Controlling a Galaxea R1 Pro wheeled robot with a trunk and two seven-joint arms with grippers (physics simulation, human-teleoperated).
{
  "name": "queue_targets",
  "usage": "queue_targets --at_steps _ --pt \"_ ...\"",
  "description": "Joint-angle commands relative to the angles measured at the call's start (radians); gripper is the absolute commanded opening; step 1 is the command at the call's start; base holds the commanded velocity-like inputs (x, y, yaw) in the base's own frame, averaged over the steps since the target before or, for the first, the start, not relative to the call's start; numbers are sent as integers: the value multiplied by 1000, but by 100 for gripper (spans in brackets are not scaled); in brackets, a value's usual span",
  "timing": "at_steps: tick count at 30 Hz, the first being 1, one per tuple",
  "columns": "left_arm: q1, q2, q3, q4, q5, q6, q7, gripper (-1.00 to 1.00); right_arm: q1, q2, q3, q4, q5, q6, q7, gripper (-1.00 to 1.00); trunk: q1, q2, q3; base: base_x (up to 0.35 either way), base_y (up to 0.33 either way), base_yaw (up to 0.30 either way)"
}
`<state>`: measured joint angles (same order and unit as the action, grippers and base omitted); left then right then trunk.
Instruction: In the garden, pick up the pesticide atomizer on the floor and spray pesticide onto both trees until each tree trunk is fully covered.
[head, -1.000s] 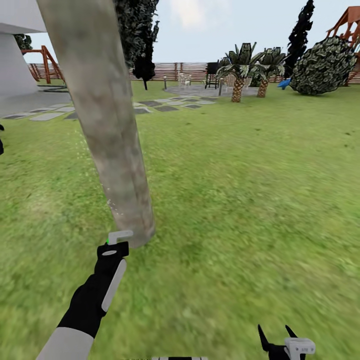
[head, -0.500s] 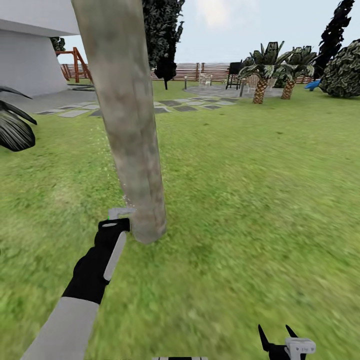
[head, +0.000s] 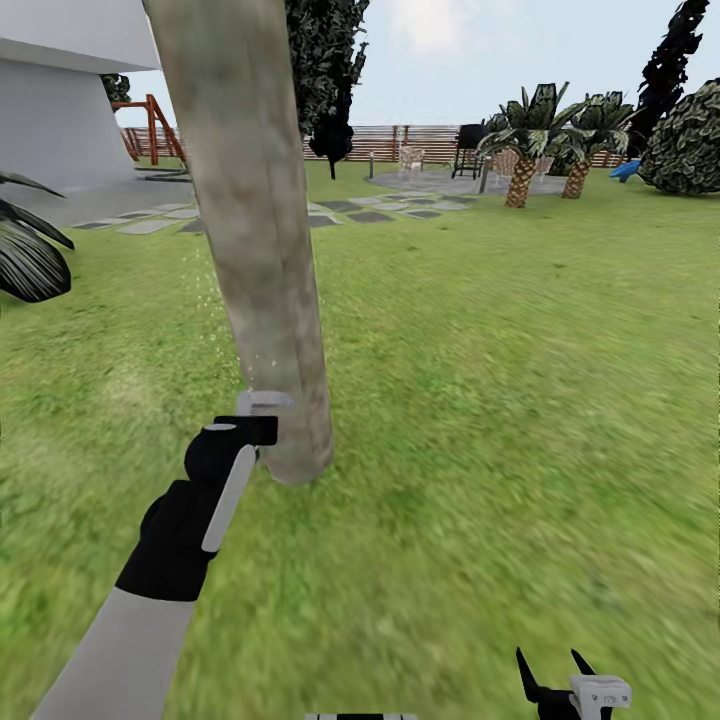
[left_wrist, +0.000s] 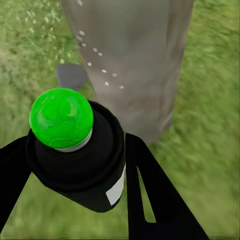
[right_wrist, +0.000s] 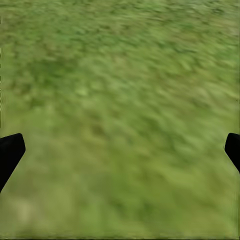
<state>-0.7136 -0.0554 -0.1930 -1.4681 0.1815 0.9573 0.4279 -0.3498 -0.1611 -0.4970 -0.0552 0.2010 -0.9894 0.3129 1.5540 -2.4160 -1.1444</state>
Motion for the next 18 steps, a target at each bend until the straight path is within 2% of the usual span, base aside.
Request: queue_targets --at_steps 1,4,7,10,11,12,14,16,17,18 --pt "0 0 0 -1 -1 1 0 -100 0 0 0 0 0 0 0 100 0 0 0 -245 0 0" --pt "-2 -13 -5 -3 -3 3 0 -100 0 -1 0 0 0 0 0 100 0 0 0 -277 0 0" --pt "-4 -33 -10 -3 1 2 0 -100 0 -1 0 0 0 0 0 100 0 0 0 -62 0 0" --pt "-14 -33 -29 -3 -6 3 0 -100 0 0 0 0 0 0 0 100 0 0 0 -7 0 0" --pt "-22 -27 -22 -3 -8 4 0 -100 0 0 0 0 0 0 0 100 0 0 0 -2 0 0" --pt "-32 -12 15 -2 -9 6 -1 -100 0 0 0 0 0 0 0 100 0 0 0 0 0 0" --pt "-37 0 56 5 -6 23 -6 -100 0 0 0 0 0 0 0 100 0 0 0 0 0 0" --pt "-34 -4 62 44 -2 28 -8 -100 0 0 0 0 0 0 0 100 0 0 0 0 0 0" --pt "-37 -22 35 96 1 27 -10 -100 0 0 0 -1 0 0 0 100 0 0 0 0 0 0" --pt "-39 -46 -16 118 4 27 -9 -100 0 0 0 -1 0 0 0 100 0 0 0 0 0 0"
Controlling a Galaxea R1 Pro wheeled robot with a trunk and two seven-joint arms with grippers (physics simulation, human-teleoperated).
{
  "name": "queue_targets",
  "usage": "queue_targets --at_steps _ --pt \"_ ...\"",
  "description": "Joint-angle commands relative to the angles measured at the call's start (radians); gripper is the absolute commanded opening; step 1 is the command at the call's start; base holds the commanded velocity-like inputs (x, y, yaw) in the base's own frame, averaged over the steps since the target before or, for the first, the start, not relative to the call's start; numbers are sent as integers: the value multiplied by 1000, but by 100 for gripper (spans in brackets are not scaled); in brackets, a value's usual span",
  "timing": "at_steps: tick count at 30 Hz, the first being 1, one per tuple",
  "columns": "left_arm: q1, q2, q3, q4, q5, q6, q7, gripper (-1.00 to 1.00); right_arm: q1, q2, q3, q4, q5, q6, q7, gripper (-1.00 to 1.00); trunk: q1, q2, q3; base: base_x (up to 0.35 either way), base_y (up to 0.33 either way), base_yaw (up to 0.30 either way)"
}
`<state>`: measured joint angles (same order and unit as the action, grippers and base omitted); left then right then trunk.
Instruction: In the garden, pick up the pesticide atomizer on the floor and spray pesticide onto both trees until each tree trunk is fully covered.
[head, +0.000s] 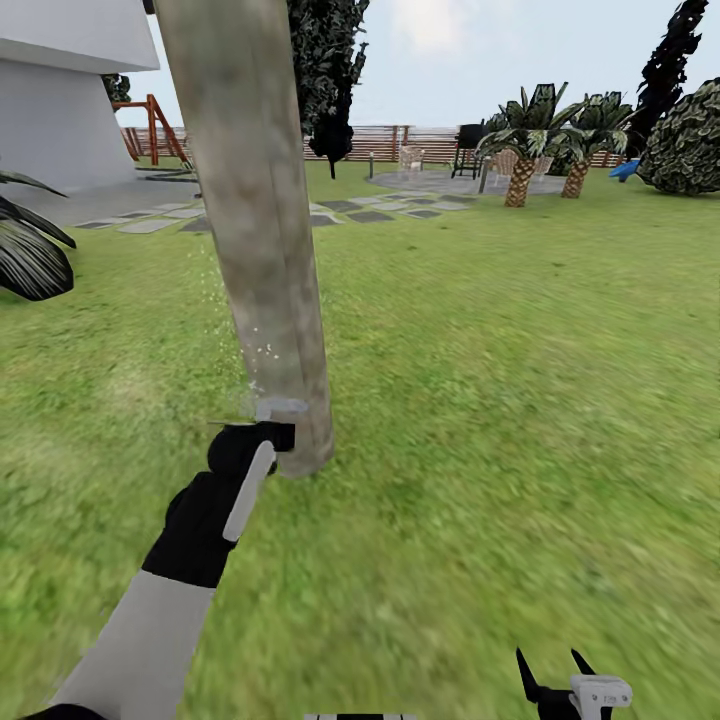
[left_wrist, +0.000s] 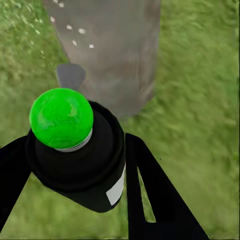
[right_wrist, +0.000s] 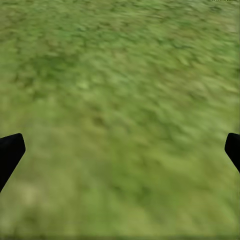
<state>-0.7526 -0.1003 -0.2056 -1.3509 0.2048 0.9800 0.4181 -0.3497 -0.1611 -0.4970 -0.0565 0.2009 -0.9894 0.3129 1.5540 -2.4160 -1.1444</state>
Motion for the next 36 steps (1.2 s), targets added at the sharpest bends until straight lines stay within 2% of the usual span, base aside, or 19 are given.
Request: queue_targets --at_steps 1,3,5,7,9,10,12,14,19,22,26,28,29,33,36 --pt "-1 -17 -35 9 -19 6 0 -100 0 0 0 0 0 0 0 100 0 0 0 0 0 0" --pt "-2 -28 -62 16 -17 9 -2 -100 0 0 0 0 0 0 0 100 0 0 0 0 0 0" --pt "-2 -13 -44 24 -19 12 -3 -100 0 0 0 0 0 0 0 100 0 0 0 0 0 0" --pt "-2 28 4 33 -18 13 -14 -100 0 0 0 0 0 0 0 100 0 0 0 0 0 0" --pt "-9 70 31 38 -22 20 -79 -100 0 0 0 0 0 0 0 100 0 0 0 0 0 0" --pt "-13 74 34 46 -23 21 -90 -100 0 0 0 0 0 0 0 100 0 0 0 0 0 0" --pt "-15 68 34 57 -24 21 -95 -100 0 0 0 0 0 0 0 100 0 0 0 0 0 0" --pt "-17 40 29 64 -25 22 -96 -100 0 0 0 0 0 0 0 100 0 0 0 0 0 0" --pt "-15 56 33 168 -29 22 -95 -100 0 0 0 0 0 0 0 100 0 0 0 0 0 0" --pt "-15 50 27 213 -31 21 -94 -100 0 0 0 0 0 0 0 100 0 0 0 0 0 0" --pt "-38 13 18 214 -29 21 -93 -100 0 0 0 0 0 0 0 100 0 0 0 0 0 0" --pt "-42 4 -6 214 -31 21 -92 -100 0 0 0 0 0 0 0 100 0 0 0 0 0 0" --pt "-43 9 -10 213 -33 21 -90 -100 0 0 0 0 0 0 0 100 0 0 0 0 0 0" --pt "-48 61 18 195 -34 21 -91 -100 0 0 0 0 0 0 0 100 0 0 0 0 0 0" --pt "-53 80 22 184 -33 22 -90 -100 0 -1 0 0 0 0 0 100 0 0 0 0 0 0"
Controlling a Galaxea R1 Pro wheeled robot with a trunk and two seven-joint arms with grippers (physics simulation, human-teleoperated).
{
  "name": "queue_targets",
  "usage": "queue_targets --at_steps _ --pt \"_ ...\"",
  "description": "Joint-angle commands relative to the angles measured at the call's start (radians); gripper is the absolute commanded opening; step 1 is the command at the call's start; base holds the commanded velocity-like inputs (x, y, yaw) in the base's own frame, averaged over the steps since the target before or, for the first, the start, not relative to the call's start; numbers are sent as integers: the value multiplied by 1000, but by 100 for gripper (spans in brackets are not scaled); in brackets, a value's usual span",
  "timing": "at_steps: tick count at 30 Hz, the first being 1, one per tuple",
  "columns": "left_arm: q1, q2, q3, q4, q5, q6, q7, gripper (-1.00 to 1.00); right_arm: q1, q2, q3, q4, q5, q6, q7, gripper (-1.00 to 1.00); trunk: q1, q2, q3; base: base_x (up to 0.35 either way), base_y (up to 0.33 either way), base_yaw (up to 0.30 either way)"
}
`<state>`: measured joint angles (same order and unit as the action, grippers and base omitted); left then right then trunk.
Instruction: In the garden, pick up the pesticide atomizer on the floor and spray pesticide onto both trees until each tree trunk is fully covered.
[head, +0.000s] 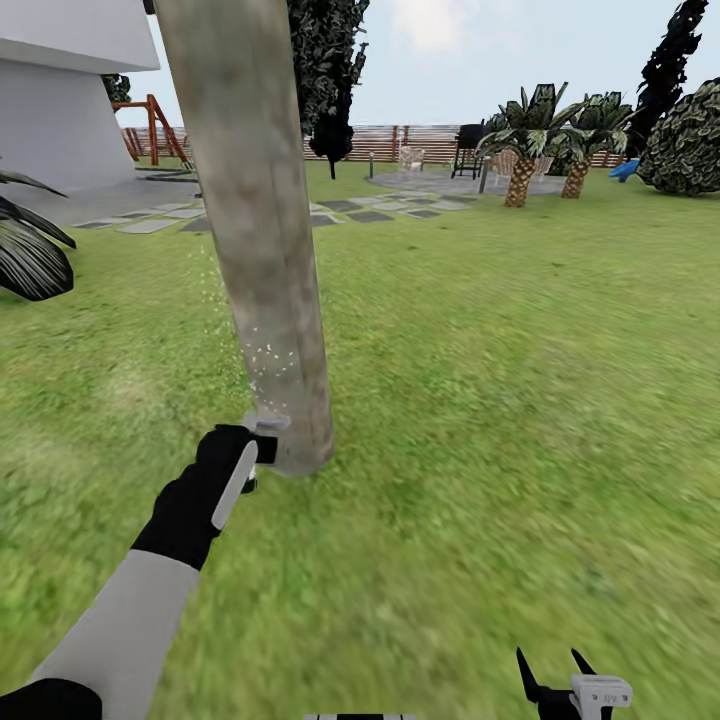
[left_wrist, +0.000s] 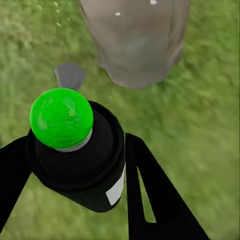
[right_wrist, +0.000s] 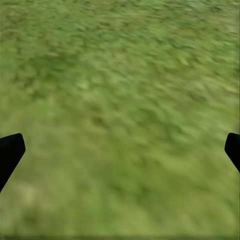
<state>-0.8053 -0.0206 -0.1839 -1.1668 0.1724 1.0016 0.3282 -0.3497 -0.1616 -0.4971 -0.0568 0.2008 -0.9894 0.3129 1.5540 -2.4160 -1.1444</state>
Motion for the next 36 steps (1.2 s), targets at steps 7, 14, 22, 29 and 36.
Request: queue_targets --at_steps 7,14,22,29,36 --pt "-29 -96 -8 -139 3 3 0 -100 0 -1 0 0 0 0 0 100 0 0 0 0 0 0" --pt "-26 -19 67 -262 1 11 0 -100 0 -1 0 0 0 0 0 100 0 0 0 0 0 0" --pt "-35 -88 -62 -304 -2 9 12 -100 0 -1 0 1 0 0 0 100 0 0 0 -165 0 0" --pt "-77 -35 108 -296 -9 16 11 -100 0 0 0 1 0 0 0 100 0 0 0 -19 0 0" --pt "-152 -132 52 -192 -44 22 11 -100 0 0 0 1 0 0 0 100 0 0 0 0 0 0"
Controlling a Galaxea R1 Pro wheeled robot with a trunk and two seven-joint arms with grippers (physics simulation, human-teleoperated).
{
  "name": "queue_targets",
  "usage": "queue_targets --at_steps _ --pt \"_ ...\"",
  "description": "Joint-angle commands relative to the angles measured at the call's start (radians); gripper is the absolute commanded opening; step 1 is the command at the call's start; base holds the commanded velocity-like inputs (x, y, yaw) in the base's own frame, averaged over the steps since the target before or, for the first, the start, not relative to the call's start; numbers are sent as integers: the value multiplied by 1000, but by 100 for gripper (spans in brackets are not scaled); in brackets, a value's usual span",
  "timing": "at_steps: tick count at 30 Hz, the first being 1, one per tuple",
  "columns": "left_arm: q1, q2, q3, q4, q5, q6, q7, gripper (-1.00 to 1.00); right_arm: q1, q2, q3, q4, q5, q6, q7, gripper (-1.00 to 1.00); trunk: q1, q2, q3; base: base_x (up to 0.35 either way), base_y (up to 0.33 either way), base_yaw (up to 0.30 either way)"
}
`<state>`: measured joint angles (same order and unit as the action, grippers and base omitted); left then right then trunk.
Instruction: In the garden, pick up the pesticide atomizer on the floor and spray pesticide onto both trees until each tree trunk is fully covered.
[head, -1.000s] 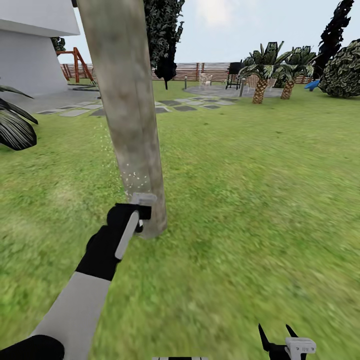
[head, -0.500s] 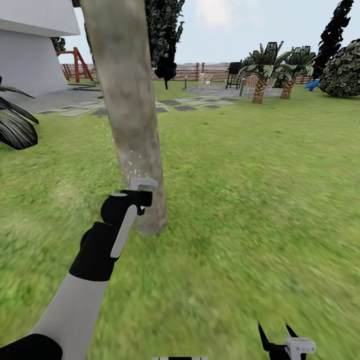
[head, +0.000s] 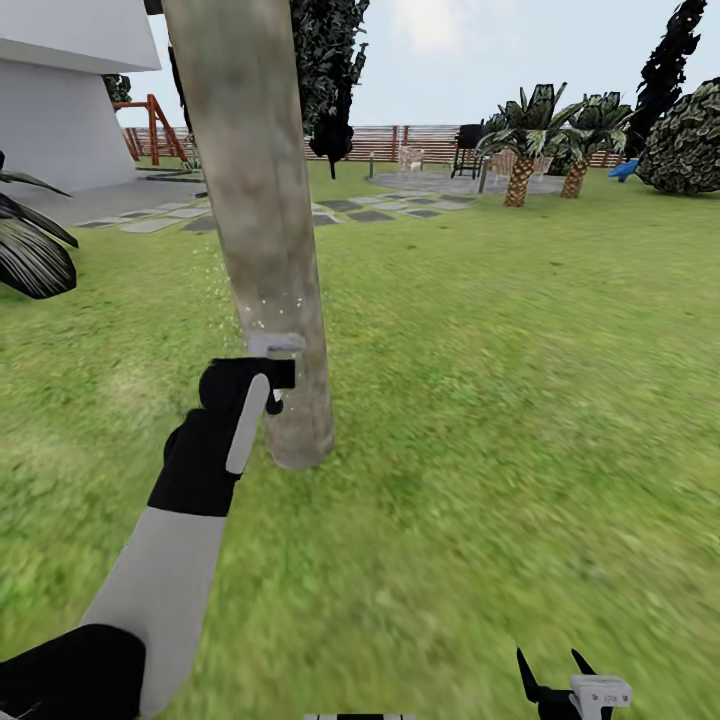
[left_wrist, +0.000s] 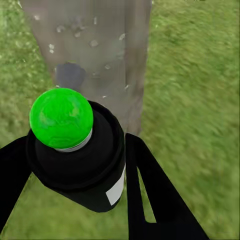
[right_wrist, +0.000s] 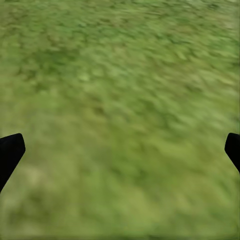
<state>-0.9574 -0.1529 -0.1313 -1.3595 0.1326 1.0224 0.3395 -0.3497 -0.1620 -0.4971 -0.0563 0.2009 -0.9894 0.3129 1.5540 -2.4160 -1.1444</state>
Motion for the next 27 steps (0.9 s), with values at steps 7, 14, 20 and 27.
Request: queue_targets --at_steps 7,14,20,27 --pt "-2 66 31 -8 -20 2 -1 -100 0 1 0 1 0 0 0 100 0 0 0 0 0 0" --pt "192 76 27 -10 -26 -17 0 -100 0 1 0 1 0 0 0 100 0 0 0 0 0 0" --pt "313 75 28 126 -63 -277 37 -100 0 1 0 1 0 0 0 100 0 0 0 0 0 0" --pt "418 73 29 231 -84 -540 93 -100 0 2 0 2 0 0 0 100 0 0 0 13 -102 0"
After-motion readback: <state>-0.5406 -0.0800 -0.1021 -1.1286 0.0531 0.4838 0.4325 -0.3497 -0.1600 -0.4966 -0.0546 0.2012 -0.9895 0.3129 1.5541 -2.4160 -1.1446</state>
